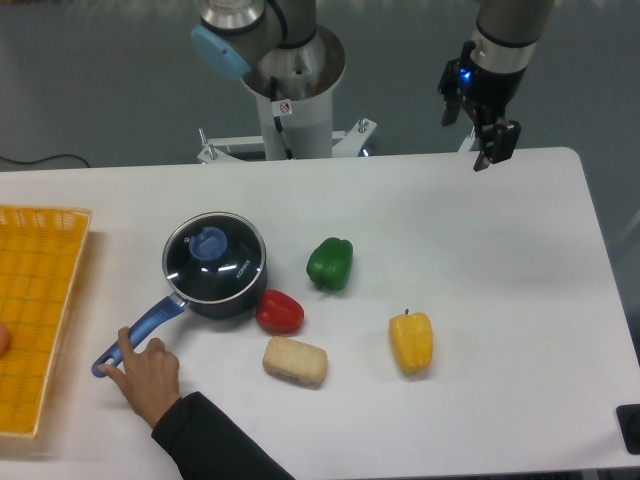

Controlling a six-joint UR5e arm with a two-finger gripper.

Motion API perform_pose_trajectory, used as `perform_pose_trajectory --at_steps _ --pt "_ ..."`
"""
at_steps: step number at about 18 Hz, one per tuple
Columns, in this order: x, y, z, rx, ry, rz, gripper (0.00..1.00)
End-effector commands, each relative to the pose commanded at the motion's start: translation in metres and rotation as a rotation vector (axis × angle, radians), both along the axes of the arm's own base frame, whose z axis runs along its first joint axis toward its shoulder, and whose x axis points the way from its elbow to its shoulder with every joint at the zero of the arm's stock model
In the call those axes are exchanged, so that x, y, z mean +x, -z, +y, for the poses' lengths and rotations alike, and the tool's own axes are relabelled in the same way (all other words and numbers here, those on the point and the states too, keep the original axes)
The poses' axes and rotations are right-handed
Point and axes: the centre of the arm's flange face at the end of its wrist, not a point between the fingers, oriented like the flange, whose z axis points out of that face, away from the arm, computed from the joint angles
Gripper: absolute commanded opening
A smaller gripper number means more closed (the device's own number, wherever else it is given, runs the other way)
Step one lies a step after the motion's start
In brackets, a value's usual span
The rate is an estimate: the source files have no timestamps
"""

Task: Open the lid

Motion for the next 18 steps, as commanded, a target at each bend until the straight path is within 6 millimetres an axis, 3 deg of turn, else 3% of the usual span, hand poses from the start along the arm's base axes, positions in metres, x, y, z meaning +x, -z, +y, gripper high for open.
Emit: perform_pose_trajectory --at_steps 18 --pt "0.0018 -0.0002 0.0060 -0.005 0.014 0.004 1.00"
